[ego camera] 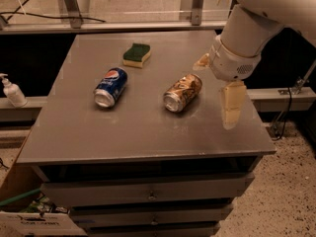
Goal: Pick orange can
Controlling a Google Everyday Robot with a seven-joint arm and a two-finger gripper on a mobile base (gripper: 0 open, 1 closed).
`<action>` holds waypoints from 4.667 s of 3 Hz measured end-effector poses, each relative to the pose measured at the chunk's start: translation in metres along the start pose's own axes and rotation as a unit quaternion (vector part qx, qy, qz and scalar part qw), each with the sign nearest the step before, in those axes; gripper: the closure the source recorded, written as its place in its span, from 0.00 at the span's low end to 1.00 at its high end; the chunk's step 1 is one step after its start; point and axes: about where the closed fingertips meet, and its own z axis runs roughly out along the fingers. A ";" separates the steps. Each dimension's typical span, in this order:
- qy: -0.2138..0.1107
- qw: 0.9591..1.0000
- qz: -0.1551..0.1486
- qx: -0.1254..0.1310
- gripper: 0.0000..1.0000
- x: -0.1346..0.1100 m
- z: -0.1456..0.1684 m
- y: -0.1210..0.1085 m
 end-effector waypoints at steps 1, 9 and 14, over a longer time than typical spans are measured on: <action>-0.020 0.999 -0.030 -0.005 0.00 -0.016 0.009 -0.016; -0.044 0.978 -0.199 -0.047 0.66 -0.055 0.062 -0.053; -0.200 0.957 -0.209 -0.031 1.00 -0.181 -0.023 -0.036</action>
Offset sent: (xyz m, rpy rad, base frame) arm 0.0261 0.0614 -0.0120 0.0714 0.0338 0.1917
